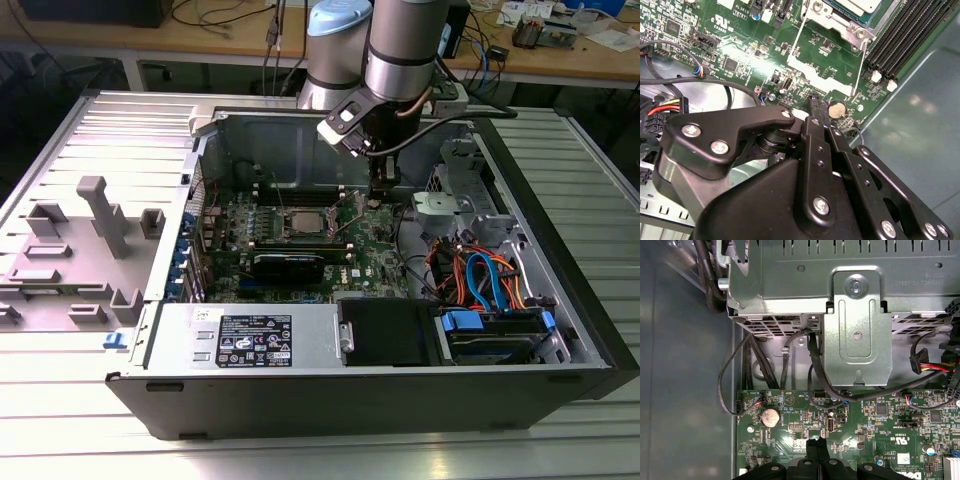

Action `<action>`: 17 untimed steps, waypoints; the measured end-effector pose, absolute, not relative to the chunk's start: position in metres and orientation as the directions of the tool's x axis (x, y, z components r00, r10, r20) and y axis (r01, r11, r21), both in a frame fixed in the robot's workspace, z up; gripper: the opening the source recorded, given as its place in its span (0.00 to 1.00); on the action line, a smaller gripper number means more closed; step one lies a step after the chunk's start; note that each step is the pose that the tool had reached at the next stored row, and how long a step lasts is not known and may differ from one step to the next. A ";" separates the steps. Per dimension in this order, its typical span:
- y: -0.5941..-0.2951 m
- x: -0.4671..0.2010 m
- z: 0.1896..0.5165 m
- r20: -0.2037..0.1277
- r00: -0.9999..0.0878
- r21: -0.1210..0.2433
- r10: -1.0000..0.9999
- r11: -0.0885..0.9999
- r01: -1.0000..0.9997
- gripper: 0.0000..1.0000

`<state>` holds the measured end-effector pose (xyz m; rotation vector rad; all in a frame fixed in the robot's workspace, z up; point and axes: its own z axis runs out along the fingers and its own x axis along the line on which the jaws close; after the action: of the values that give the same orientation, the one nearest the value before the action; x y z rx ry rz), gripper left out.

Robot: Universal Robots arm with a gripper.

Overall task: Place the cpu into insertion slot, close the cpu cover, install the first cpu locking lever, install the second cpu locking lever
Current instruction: 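Close the cpu cover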

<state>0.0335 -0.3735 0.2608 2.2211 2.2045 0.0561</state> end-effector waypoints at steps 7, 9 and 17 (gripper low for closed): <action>-0.374 0.033 0.251 -0.013 0.007 0.033 1.000 -0.007 0.999 0.11; -0.373 0.031 0.249 -0.017 0.007 0.033 1.000 -0.006 0.999 0.11; -0.373 0.014 0.248 -0.017 0.007 0.033 1.000 -0.007 0.999 0.11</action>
<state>0.0142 -0.3727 0.2479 2.2039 2.1887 0.0180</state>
